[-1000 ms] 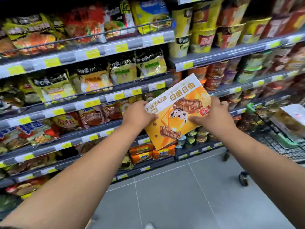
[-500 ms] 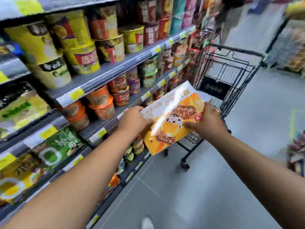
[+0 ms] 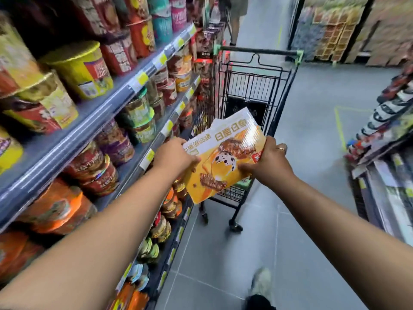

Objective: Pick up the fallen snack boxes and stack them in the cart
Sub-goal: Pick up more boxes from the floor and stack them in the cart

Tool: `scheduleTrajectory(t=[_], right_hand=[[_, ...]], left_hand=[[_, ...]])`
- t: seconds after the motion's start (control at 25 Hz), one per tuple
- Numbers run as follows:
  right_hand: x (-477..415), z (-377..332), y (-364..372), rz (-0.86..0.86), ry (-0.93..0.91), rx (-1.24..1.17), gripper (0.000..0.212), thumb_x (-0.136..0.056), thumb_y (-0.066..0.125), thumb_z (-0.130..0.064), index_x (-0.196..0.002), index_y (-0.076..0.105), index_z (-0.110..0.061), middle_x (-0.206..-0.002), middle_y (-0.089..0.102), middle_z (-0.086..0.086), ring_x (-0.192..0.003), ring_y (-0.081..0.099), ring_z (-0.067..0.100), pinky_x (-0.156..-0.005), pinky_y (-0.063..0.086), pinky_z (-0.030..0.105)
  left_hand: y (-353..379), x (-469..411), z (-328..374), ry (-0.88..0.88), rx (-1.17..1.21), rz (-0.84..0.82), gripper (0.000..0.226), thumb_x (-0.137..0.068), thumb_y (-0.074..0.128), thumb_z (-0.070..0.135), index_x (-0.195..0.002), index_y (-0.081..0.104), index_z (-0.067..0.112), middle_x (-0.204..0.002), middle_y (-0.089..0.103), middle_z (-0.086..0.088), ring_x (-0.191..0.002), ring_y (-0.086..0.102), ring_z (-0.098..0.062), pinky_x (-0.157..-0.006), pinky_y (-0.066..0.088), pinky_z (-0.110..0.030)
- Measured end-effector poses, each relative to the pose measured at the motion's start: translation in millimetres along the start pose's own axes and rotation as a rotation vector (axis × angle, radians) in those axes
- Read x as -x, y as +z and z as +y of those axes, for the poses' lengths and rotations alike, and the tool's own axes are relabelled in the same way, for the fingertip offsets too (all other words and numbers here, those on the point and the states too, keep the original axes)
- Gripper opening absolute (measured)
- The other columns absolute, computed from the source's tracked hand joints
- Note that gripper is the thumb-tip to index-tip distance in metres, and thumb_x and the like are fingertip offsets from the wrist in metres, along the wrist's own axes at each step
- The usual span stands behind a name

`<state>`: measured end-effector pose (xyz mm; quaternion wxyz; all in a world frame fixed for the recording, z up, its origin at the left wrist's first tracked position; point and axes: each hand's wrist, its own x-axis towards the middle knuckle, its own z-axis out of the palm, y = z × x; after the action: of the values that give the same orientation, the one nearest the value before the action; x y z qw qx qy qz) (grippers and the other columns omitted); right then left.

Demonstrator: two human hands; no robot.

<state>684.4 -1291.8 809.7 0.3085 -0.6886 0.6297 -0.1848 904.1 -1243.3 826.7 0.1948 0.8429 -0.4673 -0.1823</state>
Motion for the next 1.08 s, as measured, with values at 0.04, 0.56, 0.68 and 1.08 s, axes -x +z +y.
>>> scheduleTrajectory(t=[0.04,0.56,0.68,1.08], right_hand=[[-18,0,1,-0.006,0.026,0.009,0.086,-0.066,0.085,-0.04,-0.13,0.034,-0.017,-0.13,0.037,0.017,-0.112,0.05,0.036,-0.097,0.045,0.044],[-243,13,34,-0.247,0.145,-0.192,0.108,-0.066,0.084,-0.043,-0.147,0.013,-0.029,-0.135,0.048,0.015,-0.114,0.055,0.035,-0.098,0.047,0.047],[-283,14,45,-0.259,0.179,-0.24,0.107,-0.065,0.086,-0.041,-0.145,0.015,-0.034,-0.129,0.054,0.008,-0.11,0.058,0.031,-0.097,0.048,0.049],[-372,26,106,-0.115,0.352,-0.298,0.091,-0.072,0.084,-0.026,-0.137,0.02,-0.022,-0.109,0.063,-0.006,-0.091,0.064,0.018,-0.083,0.055,0.038]], left_hand=[[5,-18,5,-0.019,0.03,-0.011,0.056,-0.071,0.084,0.038,-0.119,0.062,0.018,-0.113,0.067,-0.006,-0.095,0.064,-0.028,-0.078,0.055,-0.04],[71,-214,63,-0.224,0.29,-0.062,0.062,-0.076,0.081,0.031,-0.13,0.058,0.012,-0.133,0.056,-0.009,-0.111,0.058,-0.024,-0.099,0.045,-0.033],[90,-249,68,-0.247,0.218,-0.005,0.061,-0.078,0.076,0.039,-0.132,0.055,0.022,-0.143,0.037,-0.009,-0.122,0.051,-0.028,-0.108,0.037,-0.035],[158,-401,41,-0.18,0.124,-0.218,0.063,-0.051,0.08,0.055,-0.106,0.052,0.041,-0.119,0.055,-0.006,-0.1,0.059,-0.027,-0.094,0.051,-0.04]])
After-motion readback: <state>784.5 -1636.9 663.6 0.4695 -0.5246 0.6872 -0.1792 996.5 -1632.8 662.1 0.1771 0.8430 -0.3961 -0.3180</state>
